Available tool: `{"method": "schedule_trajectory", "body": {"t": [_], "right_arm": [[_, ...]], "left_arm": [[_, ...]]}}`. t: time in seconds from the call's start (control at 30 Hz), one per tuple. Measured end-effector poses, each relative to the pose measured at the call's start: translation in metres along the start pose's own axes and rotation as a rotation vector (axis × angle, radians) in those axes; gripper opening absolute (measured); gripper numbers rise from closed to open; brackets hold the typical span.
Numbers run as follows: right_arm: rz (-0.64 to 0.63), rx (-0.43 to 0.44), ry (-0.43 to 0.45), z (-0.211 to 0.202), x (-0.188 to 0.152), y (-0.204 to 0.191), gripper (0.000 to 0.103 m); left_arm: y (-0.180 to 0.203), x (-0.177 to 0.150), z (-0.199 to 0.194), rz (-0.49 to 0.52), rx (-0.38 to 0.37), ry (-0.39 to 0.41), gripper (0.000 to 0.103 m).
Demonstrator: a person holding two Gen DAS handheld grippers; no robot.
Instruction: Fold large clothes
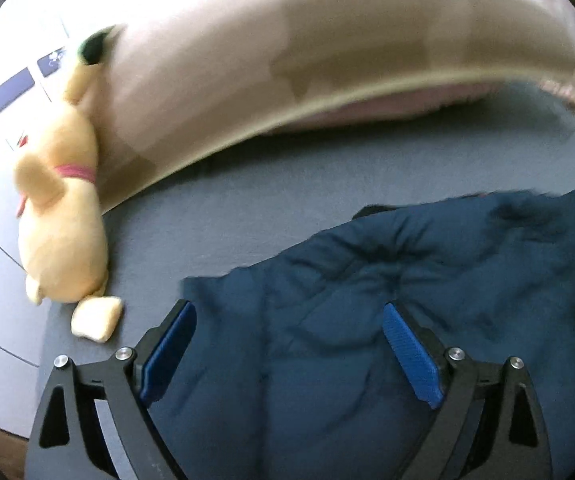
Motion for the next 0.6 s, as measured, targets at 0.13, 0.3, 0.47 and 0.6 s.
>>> {"method": "schedule_trajectory", "body": {"t": [0.13, 0.3, 0.47, 0.6], "right_arm": [[0.101, 0.088, 0.084, -0.067, -0.044, 0.062, 0.103], [0.312, 0.197, 0.063, -0.087, -0.130, 0.146, 0.103], [0.478, 0.394, 0.050, -0.075, -0.194, 0.163, 0.103], [0.474, 0.517, 0.067, -0.056, -0.189, 0.139, 0.103]], "left_arm": [[-0.071, -0.023, -0.055, -0.116, -0.143, 0.048, 0.095], [-0.156, -0.076, -0.067, -0.299, -0.194, 0.001, 0.095], [-0.207, -0.130, -0.045, -0.527, -0.294, -0.131, 0.095], [-0.205, -0.125, -0.033, -0.649, -0.440, -0.179, 0.095]]}}
Point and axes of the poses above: each gripper's, at about its wrist camera, not at the fingertips, and z roughly the way its jaws point, y to its right, x to its top, the point moved 5 cm from there along z, roughly the way its jaws point, and after that the axes turned 14 degrees about -z, right-handed, at the moved point
